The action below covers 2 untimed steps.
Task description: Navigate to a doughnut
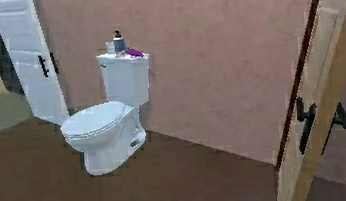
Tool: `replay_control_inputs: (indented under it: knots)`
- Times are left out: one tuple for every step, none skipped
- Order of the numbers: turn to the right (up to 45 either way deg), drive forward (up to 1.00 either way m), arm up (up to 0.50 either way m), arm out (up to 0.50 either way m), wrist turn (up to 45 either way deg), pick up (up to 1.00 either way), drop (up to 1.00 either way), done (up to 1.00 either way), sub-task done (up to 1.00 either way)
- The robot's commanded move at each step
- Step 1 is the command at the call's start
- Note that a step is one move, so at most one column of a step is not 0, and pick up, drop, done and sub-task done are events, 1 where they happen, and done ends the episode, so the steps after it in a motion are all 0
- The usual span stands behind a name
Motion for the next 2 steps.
replay_control_inputs:
  knots:
    - [-45.0, 0.00, 0.00, 0.00, 0.0, 0.00, 0.00, 0.00, 0.00]
    - [-9.0, 0.00, 0.00, 0.00, 0.0, 0.00, 0.00, 0.00, 0.00]
